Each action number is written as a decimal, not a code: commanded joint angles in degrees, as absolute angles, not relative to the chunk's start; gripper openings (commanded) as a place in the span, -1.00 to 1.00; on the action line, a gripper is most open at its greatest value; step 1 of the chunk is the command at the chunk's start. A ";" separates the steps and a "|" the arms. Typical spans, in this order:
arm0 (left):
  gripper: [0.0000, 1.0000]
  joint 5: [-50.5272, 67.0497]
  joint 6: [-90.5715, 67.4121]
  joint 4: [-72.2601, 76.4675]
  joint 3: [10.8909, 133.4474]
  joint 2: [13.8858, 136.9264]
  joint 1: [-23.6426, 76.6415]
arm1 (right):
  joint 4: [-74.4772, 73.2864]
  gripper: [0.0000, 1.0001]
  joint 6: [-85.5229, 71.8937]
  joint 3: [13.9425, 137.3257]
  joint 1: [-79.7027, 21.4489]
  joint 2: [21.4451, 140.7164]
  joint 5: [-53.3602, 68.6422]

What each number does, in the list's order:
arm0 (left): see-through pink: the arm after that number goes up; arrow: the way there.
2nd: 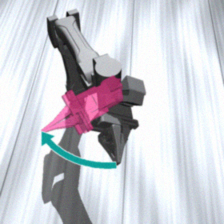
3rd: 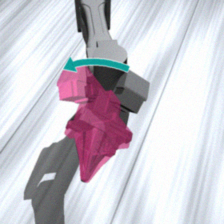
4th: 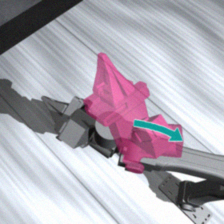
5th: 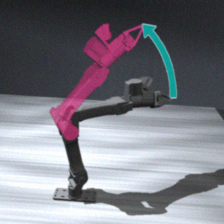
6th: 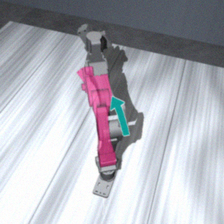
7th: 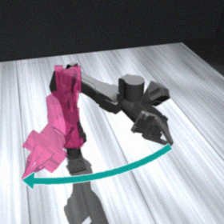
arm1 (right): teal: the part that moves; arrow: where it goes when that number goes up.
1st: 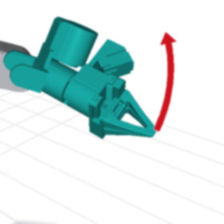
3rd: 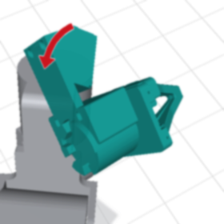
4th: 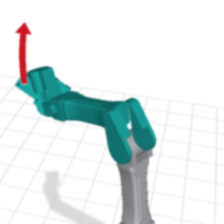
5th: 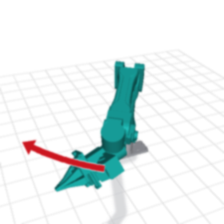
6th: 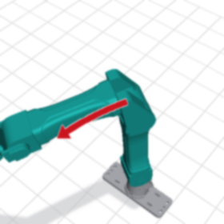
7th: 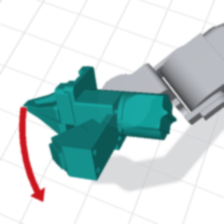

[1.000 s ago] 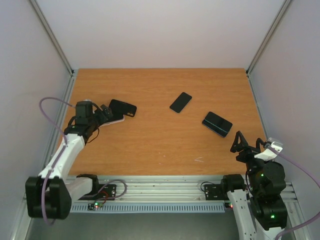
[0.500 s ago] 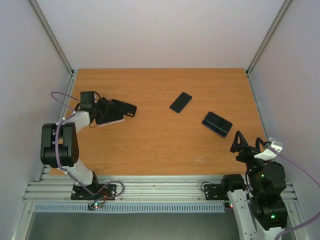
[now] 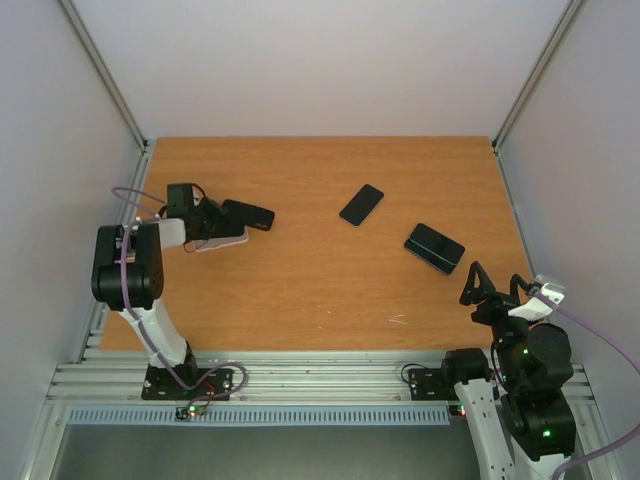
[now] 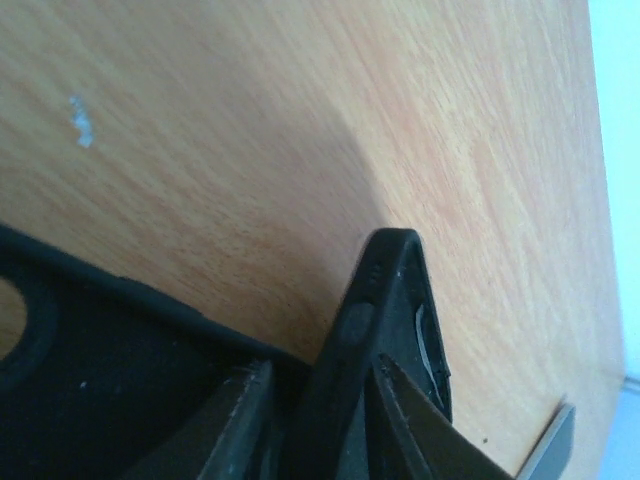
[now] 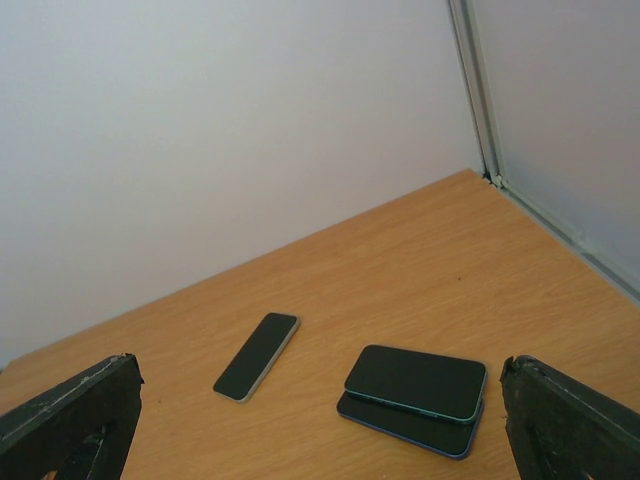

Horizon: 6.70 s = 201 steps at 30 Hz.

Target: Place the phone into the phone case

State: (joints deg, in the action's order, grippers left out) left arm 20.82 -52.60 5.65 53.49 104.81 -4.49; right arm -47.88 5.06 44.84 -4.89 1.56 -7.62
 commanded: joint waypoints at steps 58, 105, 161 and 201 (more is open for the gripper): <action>-0.99 40.32 2.54 -12.66 43.12 65.43 35.05 | -28.38 0.86 19.26 48.37 -22.91 51.62 51.29; 0.11 27.62 -13.84 3.32 33.39 48.42 36.87 | -12.78 -0.98 10.44 46.64 -36.70 59.57 37.17; 0.11 20.03 -59.56 48.79 13.49 48.66 38.43 | 42.24 -0.98 -28.45 20.53 -43.35 47.87 9.65; -0.99 23.51 -20.19 -29.42 46.19 42.46 40.69 | -21.15 0.33 14.47 42.77 -43.83 36.19 16.02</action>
State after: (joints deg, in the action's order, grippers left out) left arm 20.56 -31.83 -10.74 37.98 39.77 40.73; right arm -4.82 1.91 37.91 -43.77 34.98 12.51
